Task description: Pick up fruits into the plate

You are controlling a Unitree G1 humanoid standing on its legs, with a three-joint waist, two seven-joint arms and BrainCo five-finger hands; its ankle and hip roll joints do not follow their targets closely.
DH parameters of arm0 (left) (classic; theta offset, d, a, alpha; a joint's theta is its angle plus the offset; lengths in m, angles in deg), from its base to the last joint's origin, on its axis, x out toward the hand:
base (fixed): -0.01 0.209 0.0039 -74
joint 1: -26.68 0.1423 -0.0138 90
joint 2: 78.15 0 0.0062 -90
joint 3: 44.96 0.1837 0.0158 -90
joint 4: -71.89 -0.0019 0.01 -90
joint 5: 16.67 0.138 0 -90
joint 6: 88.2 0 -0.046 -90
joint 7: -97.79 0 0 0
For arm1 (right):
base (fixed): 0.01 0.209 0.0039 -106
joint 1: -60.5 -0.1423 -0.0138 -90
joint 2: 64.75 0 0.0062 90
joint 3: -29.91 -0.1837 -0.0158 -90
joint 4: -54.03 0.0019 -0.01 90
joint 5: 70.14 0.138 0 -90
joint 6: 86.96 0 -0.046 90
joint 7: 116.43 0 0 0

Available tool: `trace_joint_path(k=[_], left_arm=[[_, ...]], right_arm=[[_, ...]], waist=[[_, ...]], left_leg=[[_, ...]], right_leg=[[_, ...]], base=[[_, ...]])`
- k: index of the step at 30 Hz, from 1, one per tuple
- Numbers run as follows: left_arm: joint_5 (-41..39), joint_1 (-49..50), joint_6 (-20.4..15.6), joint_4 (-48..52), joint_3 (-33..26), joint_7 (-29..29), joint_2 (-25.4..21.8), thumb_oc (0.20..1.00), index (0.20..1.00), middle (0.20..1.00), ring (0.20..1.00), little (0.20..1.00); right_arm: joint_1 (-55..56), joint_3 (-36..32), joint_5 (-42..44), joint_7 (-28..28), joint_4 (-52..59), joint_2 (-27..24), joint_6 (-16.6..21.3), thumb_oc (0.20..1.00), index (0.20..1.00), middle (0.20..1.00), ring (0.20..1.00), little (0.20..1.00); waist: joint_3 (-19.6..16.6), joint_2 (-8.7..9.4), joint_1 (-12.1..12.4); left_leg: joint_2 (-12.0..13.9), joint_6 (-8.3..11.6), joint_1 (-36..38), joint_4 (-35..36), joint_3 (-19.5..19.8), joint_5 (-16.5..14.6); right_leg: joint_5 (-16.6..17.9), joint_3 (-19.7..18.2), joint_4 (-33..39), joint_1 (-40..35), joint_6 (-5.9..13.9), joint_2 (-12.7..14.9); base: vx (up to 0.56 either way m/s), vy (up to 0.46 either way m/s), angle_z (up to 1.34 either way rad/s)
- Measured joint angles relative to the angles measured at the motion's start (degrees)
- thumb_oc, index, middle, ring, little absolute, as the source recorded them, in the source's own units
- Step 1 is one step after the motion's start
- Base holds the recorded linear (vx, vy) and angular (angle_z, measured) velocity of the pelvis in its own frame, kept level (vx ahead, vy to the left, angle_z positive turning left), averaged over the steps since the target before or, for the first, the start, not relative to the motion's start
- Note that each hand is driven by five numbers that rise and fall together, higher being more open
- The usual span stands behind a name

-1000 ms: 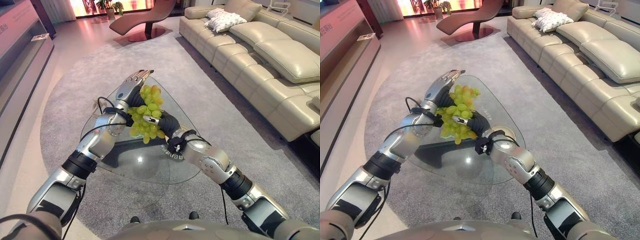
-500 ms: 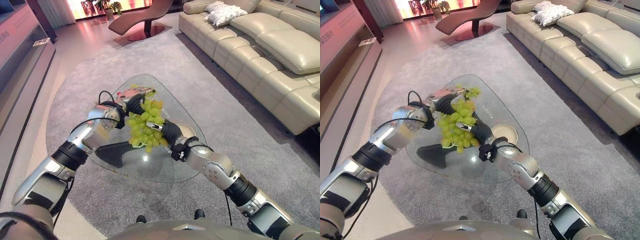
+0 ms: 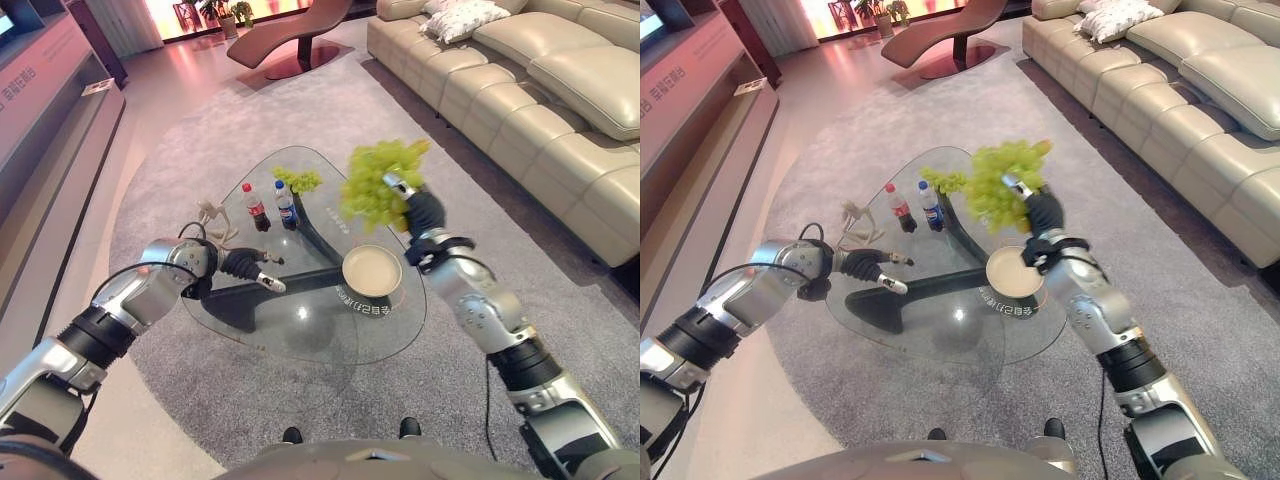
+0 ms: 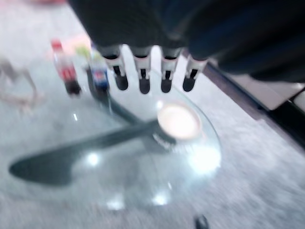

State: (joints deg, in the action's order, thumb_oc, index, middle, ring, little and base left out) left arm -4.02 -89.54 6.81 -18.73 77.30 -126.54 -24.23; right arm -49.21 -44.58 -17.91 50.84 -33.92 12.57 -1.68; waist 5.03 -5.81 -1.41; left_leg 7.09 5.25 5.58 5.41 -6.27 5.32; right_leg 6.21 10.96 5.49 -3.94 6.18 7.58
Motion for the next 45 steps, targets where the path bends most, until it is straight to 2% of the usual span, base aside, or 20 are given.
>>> trace_joint_path(k=[7,11,16,20,23,25,27,30,31,36,38,45], left_arm=[[-10.4,1.5,4.0,1.7,-2.8,0.2,-0.4,1.000,1.000,1.000,1.000,1.000],[-16.3,6.0,5.9,1.7,-6.6,3.0,0.2,1.000,1.000,1.000,1.000,1.000],[-20.2,11.7,6.7,-2.3,-7.7,7.6,5.4,1.000,1.000,1.000,1.000,1.000],[-24.3,14.1,7.2,-10.3,-8.3,13.6,8.9,1.000,1.000,1.000,1.000,1.000],[-27.2,14.8,4.4,-21.4,-9.0,21.4,14.2,1.000,1.000,1.000,1.000,1.000],[-28.9,15.2,-0.1,-29.6,-10.4,27.4,17.8,1.000,1.000,1.000,1.000,1.000],[-29.2,15.6,-2.8,-33.4,-11.4,30.8,19.9,1.000,1.000,1.000,1.000,1.000],[-29.6,17.0,-10.8,-41.5,-17.1,36.3,25.3,1.000,1.000,1.000,1.000,1.000],[-29.6,16.7,-11.9,-43.6,-17.1,38.1,26.1,1.000,1.000,1.000,1.000,1.000],[-29.5,16.8,-17.4,-47.5,-17.6,42.3,27.2,1.000,1.000,1.000,1.000,1.000],[-29.6,16.7,-18.9,-47.6,-17.6,43.1,27.2,1.000,1.000,1.000,1.000,1.000],[-29.6,16.6,-20.4,-47.9,-17.3,46.8,27.2,1.000,1.000,1.000,1.000,1.000]], right_arm=[[1.7,-0.1,0.6,0.8,-2.6,-0.2,0.0,0.200,0.200,0.200,0.200,0.200],[3.2,-1.9,0.4,2.5,-5.5,-0.3,0.0,0.200,0.200,0.200,0.200,0.200],[3.4,-2.5,-1.8,3.4,-10.9,-0.4,0.0,0.200,0.200,0.200,0.200,0.200],[2.9,-3.6,-1.9,3.4,-14.0,-0.7,0.8,0.200,0.200,0.200,0.200,0.200],[0.4,-3.6,-2.3,3.4,-19.3,-1.5,2.0,0.200,0.200,0.200,0.200,0.200],[-3.6,-3.8,-2.9,3.3,-25.1,-1.8,2.4,0.200,0.200,0.200,0.200,0.200],[-5.1,-5.2,-3.3,3.3,-28.3,-2.0,2.7,0.200,0.200,0.200,0.200,0.200],[-8.6,-6.2,-4.4,4.2,-33.4,-3.0,3.7,0.200,0.200,0.200,0.200,0.200],[-10.5,-6.4,-4.6,4.2,-34.8,-3.8,3.7,0.200,0.200,0.200,0.200,0.200],[-15.5,-8.1,-6.9,4.3,-39.2,-4.5,3.9,0.200,0.200,0.200,0.200,0.200],[-18.6,-8.0,-8.0,4.3,-42.3,-5.2,4.0,0.200,0.200,0.200,0.200,0.200],[-24.7,-7.9,-12.5,3.1,-46.6,-7.7,4.1,0.200,0.200,0.200,0.200,0.200]], waist=[[0.1,0.03,0.2],[1.4,0.09,0.5],[2.3,0.29,1.5],[4.7,0.76,1.8],[7.8,1.25,2.9],[11.7,1.81,3.2],[14.3,1.91,4.0],[18.1,1.98,4.9],[20.4,1.94,5.4],[24.7,1.91,7.0],[24.9,1.90,7.6],[25.4,1.62,8.6]], left_leg=[[0.0,0.22,-0.3,0.0,0.4,0.2],[0.0,0.29,-0.2,-0.1,0.8,0.1],[-0.1,0.29,-1.5,-0.1,1.4,0.1],[0.0,0.40,-4.4,-0.3,2.2,1.3],[0.0,0.45,-7.2,-0.3,2.3,2.1],[0.0,0.40,-9.1,-0.3,2.9,2.8],[-0.1,0.36,-10.1,-0.3,3.2,3.1],[-0.2,0.39,-12.5,-0.9,4.1,3.1],[-0.1,0.42,-12.9,-0.9,4.3,3.2],[-0.3,0.44,-14.6,-1.3,5.0,3.3],[-0.4,0.46,-16.9,-2.2,5.3,3.3],[-1.4,0.22,-22.5,-4.3,6.3,3.4]], right_leg=[[0.0,0.5,-0.1,0.1,0.06,0.0],[-0.2,0.9,-0.1,-0.3,0.25,0.0],[-0.3,1.3,-0.1,0.6,0.31,0.0],[-0.1,2.3,-0.2,3.0,0.14,-0.1],[0.6,2.3,-0.2,5.7,-0.39,-0.2],[1.1,2.6,-0.2,7.3,-0.56,-0.3],[1.3,2.9,-0.2,8.2,-0.66,-0.2],[1.3,3.7,-0.2,9.7,-0.74,-0.2],[1.6,3.9,-0.2,10.0,-0.78,-0.3],[1.6,5.0,-0.2,11.0,-0.79,-0.1],[1.6,5.2,-0.8,12.9,-0.79,0.0],[1.3,5.6,-3.7,18.5,-0.46,1.3]], base=[[0.01,0.005,0.03],[0.02,0.001,0.04],[-0.05,-0.013,0.05],[-0.16,-0.036,0.12],[-0.19,-0.026,0.01],[-0.12,-0.006,0.08],[-0.14,-0.011,0.10],[-0.08,-0.017,0.13],[-0.04,-0.025,0.07],[-0.05,-0.019,0.08],[-0.01,0.025,0.09],[0.00,0.022,0.05]])
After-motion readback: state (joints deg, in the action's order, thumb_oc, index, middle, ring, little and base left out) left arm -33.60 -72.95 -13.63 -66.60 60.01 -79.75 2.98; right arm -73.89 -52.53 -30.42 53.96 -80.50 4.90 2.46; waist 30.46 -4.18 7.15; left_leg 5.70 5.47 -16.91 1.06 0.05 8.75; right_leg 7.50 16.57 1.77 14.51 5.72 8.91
